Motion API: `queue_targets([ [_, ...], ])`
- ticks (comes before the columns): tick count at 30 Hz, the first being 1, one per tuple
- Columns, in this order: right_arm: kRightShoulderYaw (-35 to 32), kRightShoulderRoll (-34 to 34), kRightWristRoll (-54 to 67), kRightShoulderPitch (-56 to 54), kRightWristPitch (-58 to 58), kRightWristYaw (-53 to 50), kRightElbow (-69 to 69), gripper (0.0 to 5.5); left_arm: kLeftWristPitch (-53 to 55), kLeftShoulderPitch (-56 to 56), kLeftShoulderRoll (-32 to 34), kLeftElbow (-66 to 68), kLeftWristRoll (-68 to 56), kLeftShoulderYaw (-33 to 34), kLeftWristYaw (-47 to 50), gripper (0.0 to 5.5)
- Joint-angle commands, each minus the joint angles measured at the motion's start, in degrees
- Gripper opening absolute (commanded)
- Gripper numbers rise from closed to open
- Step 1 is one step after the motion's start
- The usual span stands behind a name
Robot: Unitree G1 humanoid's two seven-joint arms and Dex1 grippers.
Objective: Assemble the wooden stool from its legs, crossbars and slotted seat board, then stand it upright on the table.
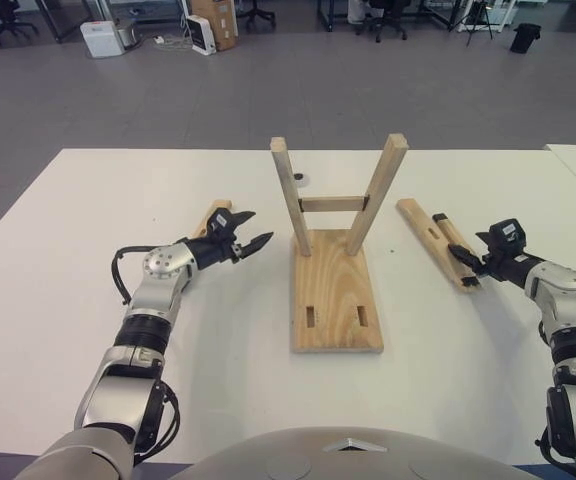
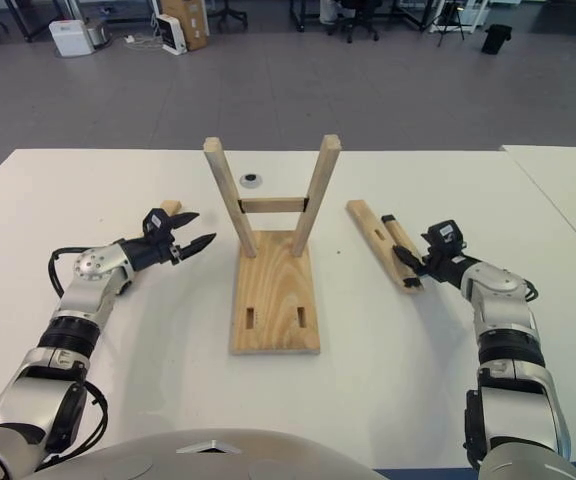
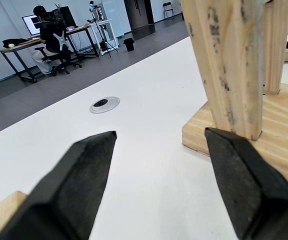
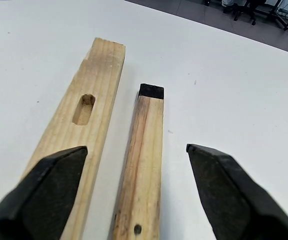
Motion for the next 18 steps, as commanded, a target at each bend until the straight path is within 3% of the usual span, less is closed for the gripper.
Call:
queue_targets([
  [1, -0.98, 0.55, 0.54, -0.62, 0.69, -0.15, 2.82, 3.70, -0.20, -0.48, -0.21, -0.84, -0.09, -0.13, -0.49, 3.25],
  [6, -4.19, 0.71, 4.93, -3.27, 3.47, 1.88, 2.64, 3.70, -0.08, 0.22, -0.70, -1.05, -0.12, -0.15, -0.28, 3.25],
  [18, -1.64, 0.80, 1.62, -2.57, 3.25, 1.74, 8.46, 3.70, -0.73, 0.50, -1.34, -1.16, 0.84, -1.14, -0.61, 3.25],
])
